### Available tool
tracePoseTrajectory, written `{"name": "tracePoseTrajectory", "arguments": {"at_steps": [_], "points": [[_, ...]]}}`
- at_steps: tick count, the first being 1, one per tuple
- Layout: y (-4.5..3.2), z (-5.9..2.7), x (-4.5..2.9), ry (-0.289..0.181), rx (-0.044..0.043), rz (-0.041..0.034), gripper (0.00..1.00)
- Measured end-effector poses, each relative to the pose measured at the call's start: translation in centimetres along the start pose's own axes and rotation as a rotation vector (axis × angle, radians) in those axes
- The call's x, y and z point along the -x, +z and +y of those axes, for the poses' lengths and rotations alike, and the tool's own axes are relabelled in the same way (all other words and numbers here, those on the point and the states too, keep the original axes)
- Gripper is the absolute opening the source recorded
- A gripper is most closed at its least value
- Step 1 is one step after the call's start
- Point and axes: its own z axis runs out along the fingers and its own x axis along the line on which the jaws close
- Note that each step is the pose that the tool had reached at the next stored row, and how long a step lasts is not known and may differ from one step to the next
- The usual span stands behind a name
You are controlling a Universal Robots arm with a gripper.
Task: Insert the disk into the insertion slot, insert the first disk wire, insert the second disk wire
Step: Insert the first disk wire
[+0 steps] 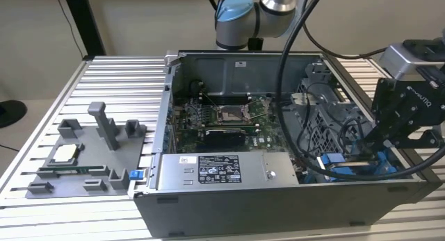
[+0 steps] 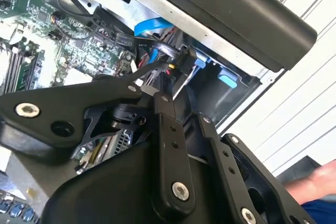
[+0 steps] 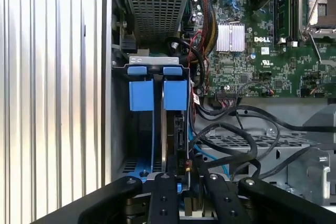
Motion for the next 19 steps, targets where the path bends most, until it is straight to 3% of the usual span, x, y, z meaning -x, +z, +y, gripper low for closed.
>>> {"name": "tracePoseTrajectory", "arguments": {"at_steps": [10,11,19], "points": [[-1.49,0.12,0.09,0.000,0.0000,-0.0002,0.00],[-1.53,0.13,0.09,0.000,0.0000,-0.0002,1.00],[-1.57,0.13,0.11,0.000,0.0000,0.0001,1.00]]}}
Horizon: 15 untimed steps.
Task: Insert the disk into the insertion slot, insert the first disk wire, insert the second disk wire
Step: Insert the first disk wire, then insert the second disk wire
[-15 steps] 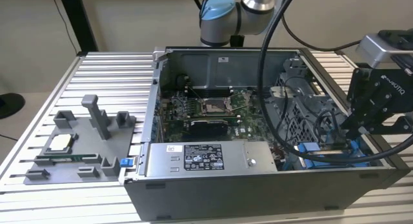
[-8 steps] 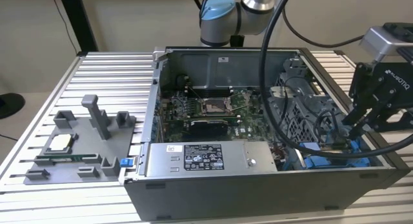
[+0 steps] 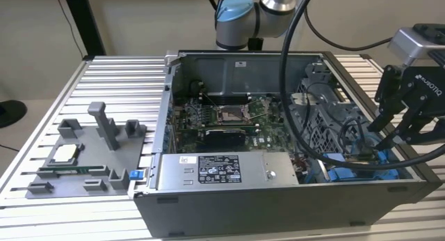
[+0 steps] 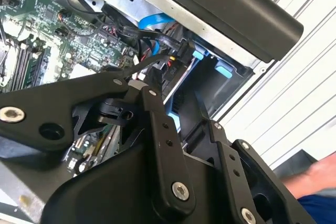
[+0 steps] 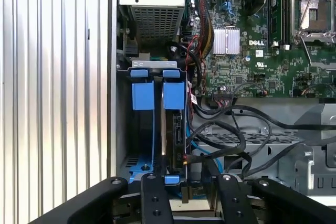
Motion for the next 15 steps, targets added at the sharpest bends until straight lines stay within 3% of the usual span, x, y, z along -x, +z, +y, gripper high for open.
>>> {"name": "tracePoseTrajectory", "arguments": {"at_steps": [6,15], "points": [[-0.62,0.05,0.04,0.000,0.0000,0.0000,1.00],[-0.73,0.01,0.05,0.000,0.0000,0.0002,1.00]]}}
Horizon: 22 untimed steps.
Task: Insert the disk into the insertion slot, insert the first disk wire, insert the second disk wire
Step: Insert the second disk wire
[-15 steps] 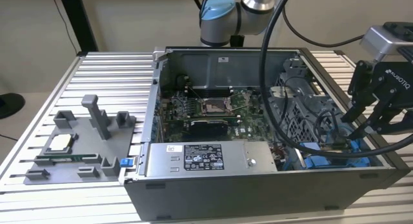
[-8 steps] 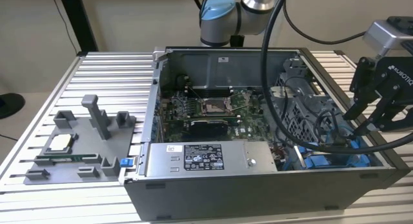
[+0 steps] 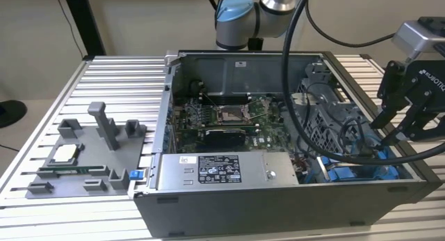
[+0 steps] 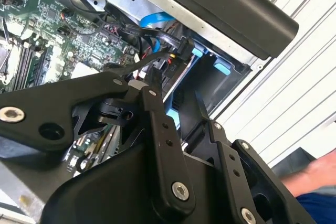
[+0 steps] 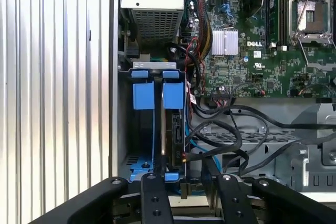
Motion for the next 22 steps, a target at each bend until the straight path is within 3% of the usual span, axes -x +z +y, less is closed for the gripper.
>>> {"name": "tracePoseTrajectory", "arguments": {"at_steps": [22], "points": [[-0.44,-0.09,0.03,0.000,0.0000,0.0000,1.00]]}}
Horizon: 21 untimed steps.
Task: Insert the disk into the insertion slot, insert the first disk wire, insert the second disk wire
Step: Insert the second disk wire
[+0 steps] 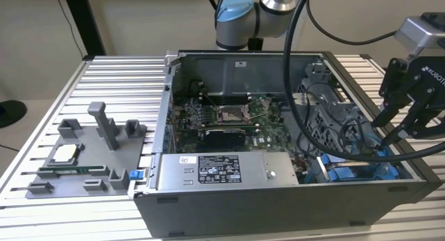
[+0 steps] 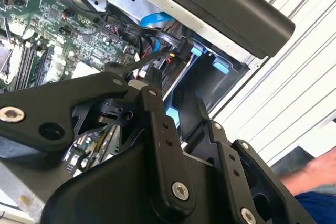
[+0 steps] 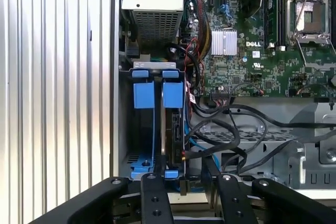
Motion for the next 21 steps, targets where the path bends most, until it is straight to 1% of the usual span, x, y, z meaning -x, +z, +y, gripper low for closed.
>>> {"name": "tracePoseTrajectory", "arguments": {"at_steps": [6,17,21], "points": [[-0.03,-0.50,0.01,0.000,0.0000,-0.0002,1.00],[-0.13,-1.85,0.05,0.000,0.0000,-0.0002,1.00],[-0.17,-2.20,0.06,0.000,0.0000,0.0000,1.00]]}}
